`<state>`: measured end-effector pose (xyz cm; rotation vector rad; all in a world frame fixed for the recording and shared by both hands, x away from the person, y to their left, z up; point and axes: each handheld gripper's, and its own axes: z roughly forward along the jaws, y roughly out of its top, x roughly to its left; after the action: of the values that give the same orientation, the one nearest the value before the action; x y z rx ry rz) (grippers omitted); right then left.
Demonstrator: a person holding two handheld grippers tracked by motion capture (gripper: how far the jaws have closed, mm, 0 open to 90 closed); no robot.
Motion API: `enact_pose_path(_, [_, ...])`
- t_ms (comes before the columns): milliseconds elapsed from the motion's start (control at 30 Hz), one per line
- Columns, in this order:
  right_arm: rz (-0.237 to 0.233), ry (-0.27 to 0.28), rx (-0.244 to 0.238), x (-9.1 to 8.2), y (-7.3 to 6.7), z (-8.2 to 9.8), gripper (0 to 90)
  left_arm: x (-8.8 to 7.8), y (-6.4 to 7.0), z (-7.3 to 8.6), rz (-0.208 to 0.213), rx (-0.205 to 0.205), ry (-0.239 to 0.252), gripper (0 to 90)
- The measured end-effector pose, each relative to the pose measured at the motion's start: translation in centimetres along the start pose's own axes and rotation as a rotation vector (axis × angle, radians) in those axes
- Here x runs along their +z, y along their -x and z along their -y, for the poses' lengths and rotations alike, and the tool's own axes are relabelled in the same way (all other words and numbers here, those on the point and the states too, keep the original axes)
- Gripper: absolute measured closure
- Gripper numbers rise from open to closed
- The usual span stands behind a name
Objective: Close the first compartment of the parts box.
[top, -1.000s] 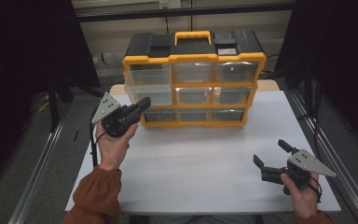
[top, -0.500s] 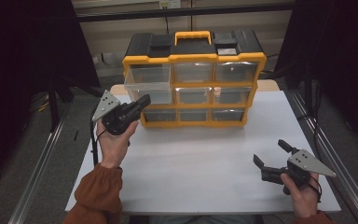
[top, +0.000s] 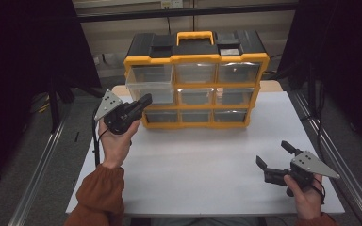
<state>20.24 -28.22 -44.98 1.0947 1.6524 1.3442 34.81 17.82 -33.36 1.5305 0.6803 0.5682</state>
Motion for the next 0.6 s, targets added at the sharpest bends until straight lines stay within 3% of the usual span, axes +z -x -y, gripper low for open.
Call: enact_pose_path(600, [0.002, 0.000, -0.004, -0.02, 0.03, 0.00, 0.7, 0.45, -0.17, -0.19, 0.008, 0.005, -0.009, 90.0])
